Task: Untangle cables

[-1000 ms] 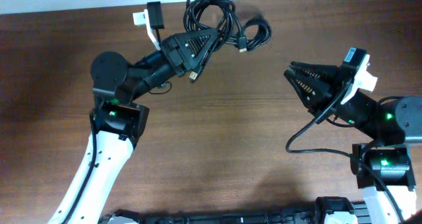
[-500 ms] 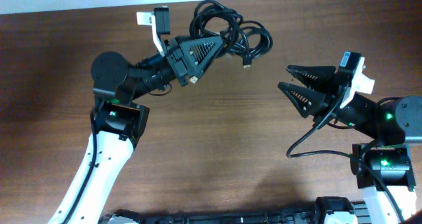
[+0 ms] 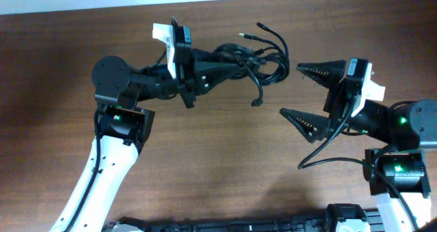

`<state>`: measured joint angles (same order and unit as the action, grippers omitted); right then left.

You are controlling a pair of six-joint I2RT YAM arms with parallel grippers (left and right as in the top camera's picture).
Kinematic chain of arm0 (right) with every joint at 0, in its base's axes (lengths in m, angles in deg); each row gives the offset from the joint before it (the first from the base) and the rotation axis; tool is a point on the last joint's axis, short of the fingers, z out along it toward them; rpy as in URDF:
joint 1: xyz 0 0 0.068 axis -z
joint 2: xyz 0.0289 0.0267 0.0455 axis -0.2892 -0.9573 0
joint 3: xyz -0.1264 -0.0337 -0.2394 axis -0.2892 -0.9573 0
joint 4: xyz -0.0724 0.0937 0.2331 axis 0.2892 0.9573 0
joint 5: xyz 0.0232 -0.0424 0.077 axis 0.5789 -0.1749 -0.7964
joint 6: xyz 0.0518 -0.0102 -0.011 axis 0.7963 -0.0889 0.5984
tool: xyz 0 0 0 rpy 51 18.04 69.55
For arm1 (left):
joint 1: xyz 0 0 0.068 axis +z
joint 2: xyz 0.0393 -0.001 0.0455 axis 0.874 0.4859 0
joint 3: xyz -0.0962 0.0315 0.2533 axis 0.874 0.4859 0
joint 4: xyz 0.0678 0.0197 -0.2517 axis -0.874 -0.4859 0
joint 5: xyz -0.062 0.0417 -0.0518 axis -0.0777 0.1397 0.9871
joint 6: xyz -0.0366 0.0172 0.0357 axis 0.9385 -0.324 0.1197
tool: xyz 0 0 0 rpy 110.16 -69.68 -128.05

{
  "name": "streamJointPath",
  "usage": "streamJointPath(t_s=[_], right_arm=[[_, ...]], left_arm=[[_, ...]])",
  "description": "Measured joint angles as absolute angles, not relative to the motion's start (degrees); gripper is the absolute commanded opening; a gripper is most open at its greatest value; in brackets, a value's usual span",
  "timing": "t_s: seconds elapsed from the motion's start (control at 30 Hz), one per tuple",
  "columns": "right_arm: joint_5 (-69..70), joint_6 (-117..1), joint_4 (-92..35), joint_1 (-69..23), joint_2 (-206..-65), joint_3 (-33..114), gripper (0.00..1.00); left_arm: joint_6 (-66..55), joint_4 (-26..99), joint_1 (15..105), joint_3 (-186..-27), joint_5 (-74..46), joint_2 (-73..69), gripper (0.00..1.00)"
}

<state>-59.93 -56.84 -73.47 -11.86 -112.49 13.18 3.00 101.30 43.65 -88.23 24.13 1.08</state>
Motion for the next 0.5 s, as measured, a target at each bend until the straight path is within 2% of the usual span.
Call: streamJointPath(t_s=[0.27, 0.33, 0.5], right_arm=[[-64.9, -56.9, -73.5, -11.8, -112.5, 13.2, 0.99], [-66.3, -56.9, -73.5, -11.9, -112.5, 13.2, 0.99], [-68.1, -56.9, -73.5, -11.8, -112.7, 13.2, 0.99]], left_arm=[[-9.6, 101.3, 43.5, -88.2, 28.6, 1.1, 0.09], [-12.0, 101.3, 43.1, -88.2, 29.2, 1.1, 0.09], [-16.0, 101.3, 40.9, -88.2, 30.1, 1.1, 0.0]])
